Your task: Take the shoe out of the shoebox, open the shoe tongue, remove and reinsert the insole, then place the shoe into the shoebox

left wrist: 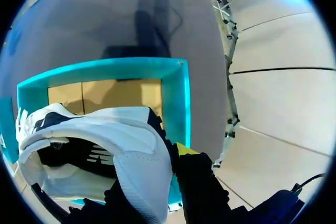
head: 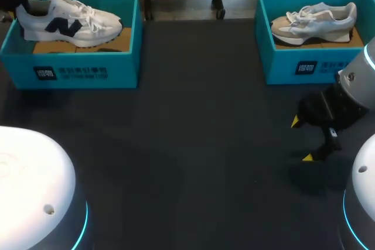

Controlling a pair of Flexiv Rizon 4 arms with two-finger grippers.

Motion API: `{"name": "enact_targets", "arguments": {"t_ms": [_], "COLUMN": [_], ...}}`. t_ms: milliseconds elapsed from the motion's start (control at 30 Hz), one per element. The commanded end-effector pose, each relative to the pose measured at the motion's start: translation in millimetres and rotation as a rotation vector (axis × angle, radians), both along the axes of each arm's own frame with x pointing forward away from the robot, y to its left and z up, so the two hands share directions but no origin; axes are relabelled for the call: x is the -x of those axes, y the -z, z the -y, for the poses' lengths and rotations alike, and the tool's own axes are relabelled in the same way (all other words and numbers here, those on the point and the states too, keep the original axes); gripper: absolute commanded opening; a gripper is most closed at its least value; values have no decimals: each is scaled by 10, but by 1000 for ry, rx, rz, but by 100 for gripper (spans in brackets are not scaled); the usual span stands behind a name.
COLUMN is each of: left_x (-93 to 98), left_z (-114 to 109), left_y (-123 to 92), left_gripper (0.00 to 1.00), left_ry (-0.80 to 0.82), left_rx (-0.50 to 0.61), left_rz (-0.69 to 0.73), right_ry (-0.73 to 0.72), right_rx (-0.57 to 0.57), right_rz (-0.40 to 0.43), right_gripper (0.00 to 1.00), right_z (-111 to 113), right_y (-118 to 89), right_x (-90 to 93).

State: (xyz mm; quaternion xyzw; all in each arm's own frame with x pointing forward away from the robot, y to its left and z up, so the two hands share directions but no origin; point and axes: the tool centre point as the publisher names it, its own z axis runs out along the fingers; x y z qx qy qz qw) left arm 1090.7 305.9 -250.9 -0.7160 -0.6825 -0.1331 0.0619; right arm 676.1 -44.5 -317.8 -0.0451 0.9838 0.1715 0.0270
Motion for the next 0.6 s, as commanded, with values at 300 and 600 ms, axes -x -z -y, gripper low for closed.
{"name": "enact_targets", "arguments": {"t_ms": [300,600], "left_x": [55,-96], "left_z": [-25,20], "left_y": [-39,191], "left_gripper": [0,0], "left_ry": [6,-25], "left_rx": [1,-7], "left_rz": [13,-28], "right_ry": [0,0], "right_rx": [2,2], "right_rz": [2,2], "right_gripper": [100,100], "right_z": [0,0], "right_y": [5,5], "right_x": [13,13]}}
